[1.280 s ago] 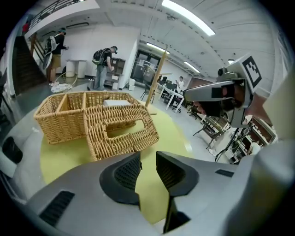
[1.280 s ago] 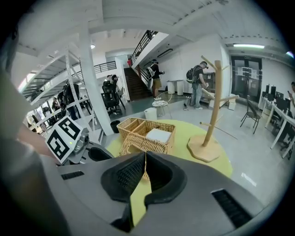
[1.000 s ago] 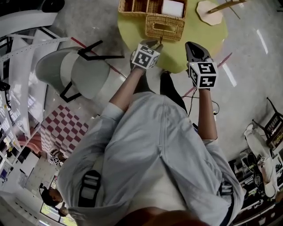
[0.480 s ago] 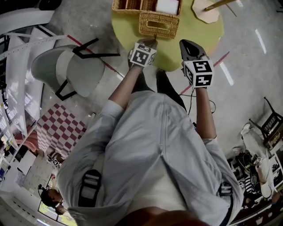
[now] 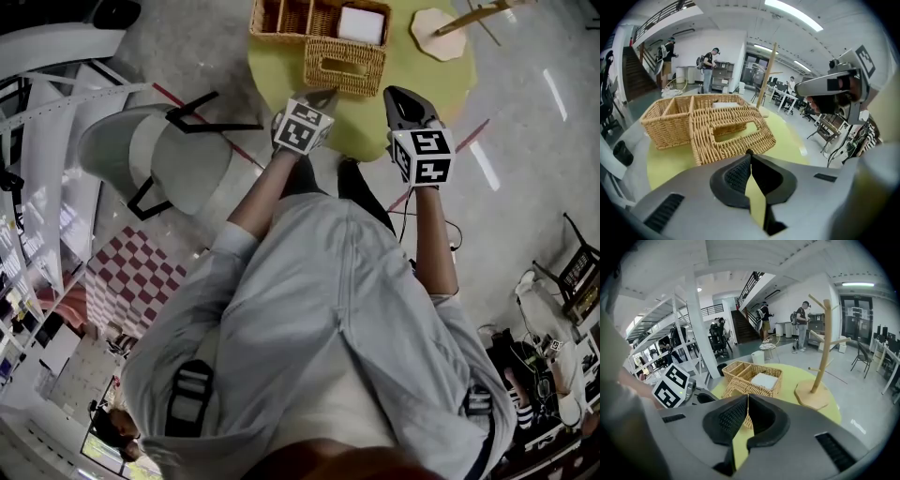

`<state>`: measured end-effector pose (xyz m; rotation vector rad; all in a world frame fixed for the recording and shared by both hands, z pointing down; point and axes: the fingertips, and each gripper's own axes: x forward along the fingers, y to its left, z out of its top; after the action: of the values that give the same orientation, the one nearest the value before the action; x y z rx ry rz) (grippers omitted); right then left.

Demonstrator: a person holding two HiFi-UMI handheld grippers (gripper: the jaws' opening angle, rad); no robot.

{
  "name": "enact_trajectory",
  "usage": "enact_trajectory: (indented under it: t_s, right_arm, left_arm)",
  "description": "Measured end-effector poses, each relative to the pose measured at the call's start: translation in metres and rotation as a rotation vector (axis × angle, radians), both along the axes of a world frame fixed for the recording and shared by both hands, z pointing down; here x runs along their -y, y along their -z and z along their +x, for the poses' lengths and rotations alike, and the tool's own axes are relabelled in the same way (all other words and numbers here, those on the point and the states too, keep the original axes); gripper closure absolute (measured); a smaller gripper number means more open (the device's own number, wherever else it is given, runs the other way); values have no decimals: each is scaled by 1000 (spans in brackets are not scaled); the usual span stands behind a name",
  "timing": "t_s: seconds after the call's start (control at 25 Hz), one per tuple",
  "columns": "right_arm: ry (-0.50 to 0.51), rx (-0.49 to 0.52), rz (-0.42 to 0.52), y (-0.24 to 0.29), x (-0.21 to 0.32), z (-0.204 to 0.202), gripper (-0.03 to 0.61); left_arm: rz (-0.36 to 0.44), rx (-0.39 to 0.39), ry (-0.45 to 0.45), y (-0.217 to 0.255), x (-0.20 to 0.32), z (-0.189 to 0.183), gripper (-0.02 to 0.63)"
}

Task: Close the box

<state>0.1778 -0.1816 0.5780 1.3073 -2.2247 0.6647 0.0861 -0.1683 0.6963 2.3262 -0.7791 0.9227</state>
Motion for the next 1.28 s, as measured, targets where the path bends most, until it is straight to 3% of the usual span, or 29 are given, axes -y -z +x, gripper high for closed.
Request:
enact_trajectory:
  t_s: [0.64,1.04,1.28]
  right_arm:
    - [-148,-9,141,68,39,17,554]
    - [-170,-36,215,102,66,31,554]
    - [-183,-55,225,110,85,34,554]
  left_arm:
    - [120,-78,-160,135,46,9,581]
    - [226,-75,-165,172,109,19,581]
    - [250,-46,-185,175,144,24,581]
